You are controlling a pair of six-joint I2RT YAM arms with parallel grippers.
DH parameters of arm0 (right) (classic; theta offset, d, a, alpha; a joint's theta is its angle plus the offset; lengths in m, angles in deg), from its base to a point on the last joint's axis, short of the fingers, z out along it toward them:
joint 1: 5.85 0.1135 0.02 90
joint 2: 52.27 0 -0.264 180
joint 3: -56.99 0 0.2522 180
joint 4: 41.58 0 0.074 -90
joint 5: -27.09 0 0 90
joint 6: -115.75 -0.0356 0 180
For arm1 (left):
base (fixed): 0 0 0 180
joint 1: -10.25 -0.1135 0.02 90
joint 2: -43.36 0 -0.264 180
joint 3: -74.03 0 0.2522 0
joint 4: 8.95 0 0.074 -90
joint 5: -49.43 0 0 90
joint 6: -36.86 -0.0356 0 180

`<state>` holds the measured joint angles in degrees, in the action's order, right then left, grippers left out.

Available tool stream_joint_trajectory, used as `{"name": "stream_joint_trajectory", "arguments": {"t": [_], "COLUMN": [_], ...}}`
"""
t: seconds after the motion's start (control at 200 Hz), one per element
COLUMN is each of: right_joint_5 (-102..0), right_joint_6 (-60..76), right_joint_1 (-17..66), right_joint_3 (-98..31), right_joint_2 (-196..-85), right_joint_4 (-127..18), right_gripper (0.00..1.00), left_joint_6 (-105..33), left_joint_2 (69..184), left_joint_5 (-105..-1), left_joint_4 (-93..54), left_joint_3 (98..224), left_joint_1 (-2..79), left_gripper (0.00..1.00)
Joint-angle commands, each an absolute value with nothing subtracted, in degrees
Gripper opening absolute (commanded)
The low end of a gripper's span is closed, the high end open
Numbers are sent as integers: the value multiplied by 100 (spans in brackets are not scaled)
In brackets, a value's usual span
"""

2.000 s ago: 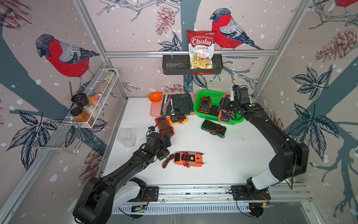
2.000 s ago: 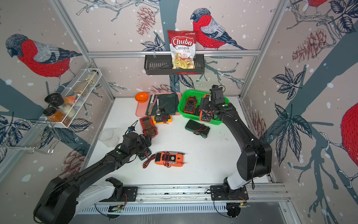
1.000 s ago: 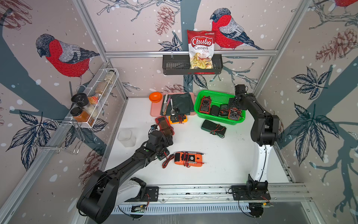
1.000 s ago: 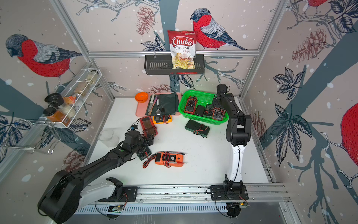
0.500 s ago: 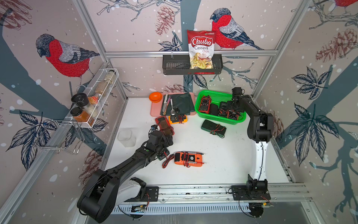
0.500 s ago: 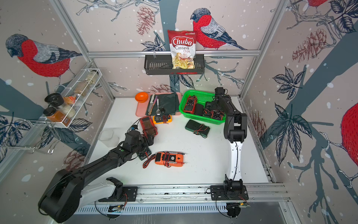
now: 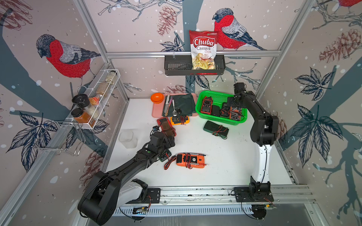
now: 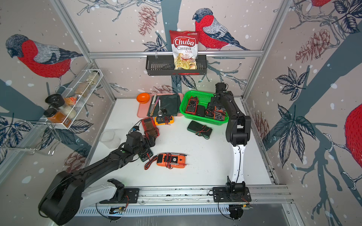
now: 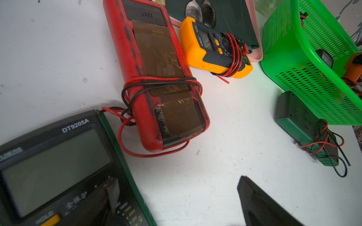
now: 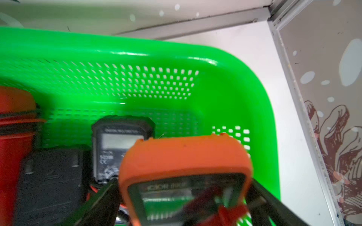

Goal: Put the multimeter into the basket
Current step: Place the multimeter in the basket, then pick up the multimeter from the center of the board.

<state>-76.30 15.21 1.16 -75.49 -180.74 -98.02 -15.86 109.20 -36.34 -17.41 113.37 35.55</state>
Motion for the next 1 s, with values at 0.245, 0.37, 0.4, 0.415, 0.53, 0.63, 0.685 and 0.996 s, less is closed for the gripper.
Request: {"name": "stream_joint_trajectory", "arguments": {"t": [0.245,0.37,0.4,0.415,0.53,0.63,0.685,0.996], "right_joint_5": [-7823,-7729,-7675,-7648,-7445,-7323,-7250,-7392], "right_joint_6": [1469,1446,1436,1425,1387,1462,1494,1661], "right_joint_1": [155,235,245,256,397,667,848,2569], "right_joint_3": [-7280,-7012,-6909,-6859,-6351,-5653,-5279,-3260], "right_joint_2": [-17679,-17425,-17341,-17297,-16870,-16341,-16067,-14620], "right_joint_4": [-9828,-9718,-9662,-9637,-9415,-9094,-8957,-8224], "right_gripper": [100,96,93,91,87,91,93,100], "left_joint_6": [-1590,-1596,-1590,-1592,-1591,-1591,-1596,-1488], "left_joint_2": [10759,10708,10691,10684,10628,10581,10547,10335], "left_joint_5": [-3685,-3679,-3679,-3669,-3665,-3652,-3617,-3370], "left_joint_4": [-1640,-1664,-1667,-1666,-1690,-1743,-1788,-2224], "left_joint_3": [11293,11275,11275,11272,11253,11256,11241,11155], "left_joint_1": [3547,3547,3547,3547,3547,3547,3547,3547], "left_gripper": [98,98,98,98,98,98,98,98]}}
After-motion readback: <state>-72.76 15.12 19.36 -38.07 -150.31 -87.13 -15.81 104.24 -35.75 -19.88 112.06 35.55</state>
